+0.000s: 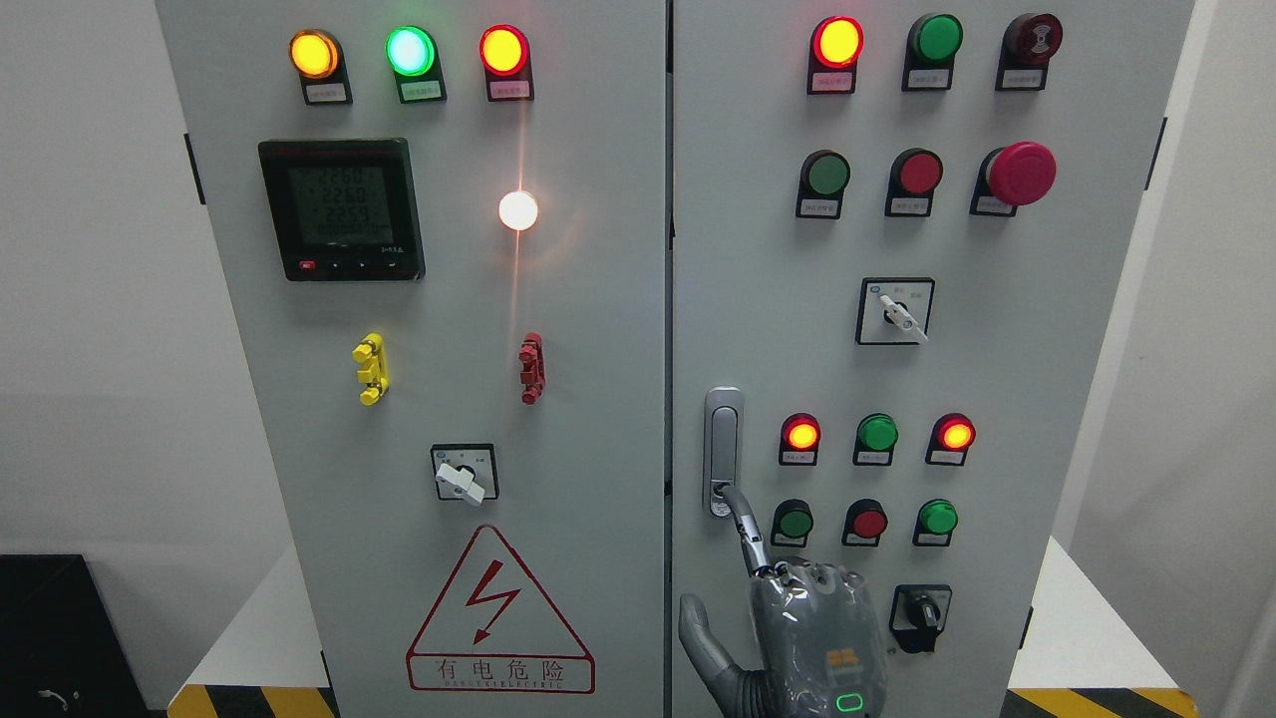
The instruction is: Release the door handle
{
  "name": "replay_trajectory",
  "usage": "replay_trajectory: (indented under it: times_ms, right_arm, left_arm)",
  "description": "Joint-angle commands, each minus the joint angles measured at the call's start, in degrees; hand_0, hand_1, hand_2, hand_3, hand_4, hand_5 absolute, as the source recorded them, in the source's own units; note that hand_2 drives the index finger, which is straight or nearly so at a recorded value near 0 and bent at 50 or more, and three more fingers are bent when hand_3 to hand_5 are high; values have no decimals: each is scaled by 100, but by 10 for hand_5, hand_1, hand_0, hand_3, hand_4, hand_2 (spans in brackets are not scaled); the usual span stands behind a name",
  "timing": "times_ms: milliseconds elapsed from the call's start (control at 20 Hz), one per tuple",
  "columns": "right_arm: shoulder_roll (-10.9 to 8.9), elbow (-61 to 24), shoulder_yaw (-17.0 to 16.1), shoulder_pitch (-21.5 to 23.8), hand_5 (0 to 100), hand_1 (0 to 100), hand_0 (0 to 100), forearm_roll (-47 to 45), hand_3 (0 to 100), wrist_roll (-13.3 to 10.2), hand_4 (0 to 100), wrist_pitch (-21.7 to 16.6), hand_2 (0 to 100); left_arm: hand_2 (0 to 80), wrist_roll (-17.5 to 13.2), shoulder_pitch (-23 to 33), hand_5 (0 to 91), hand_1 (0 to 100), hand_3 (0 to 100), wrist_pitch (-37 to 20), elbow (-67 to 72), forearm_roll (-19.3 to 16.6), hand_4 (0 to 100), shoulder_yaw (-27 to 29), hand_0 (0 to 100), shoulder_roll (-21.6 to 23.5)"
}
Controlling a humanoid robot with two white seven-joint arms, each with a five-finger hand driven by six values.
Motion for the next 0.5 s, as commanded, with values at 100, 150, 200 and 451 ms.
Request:
replay_trajectory:
  times_ms: [100,150,200,451]
  right_arm:
    - [7,380,103,-113,1000,291,516,40,1000,51,1000,171,7]
    - [7,398,103,-139,1000,291,516,40,1000,43,1000,171,7]
    - [7,407,111,-148,1000,291,517,40,1000,42,1000,171,7]
    - [7,451,164,-227,1000,291,517,118,1000,51,1000,197,7]
  left_arm:
    - [0,-4,0,0,556,0,-5,0,0,0,0,120,0]
    - [0,-4,0,0,556,0,-5,0,0,0,0,120,0]
    - [0,-4,0,0,556,0,-5,0,0,0,0,120,0]
    - [0,-4,0,0,556,0,-5,0,0,0,0,120,0]
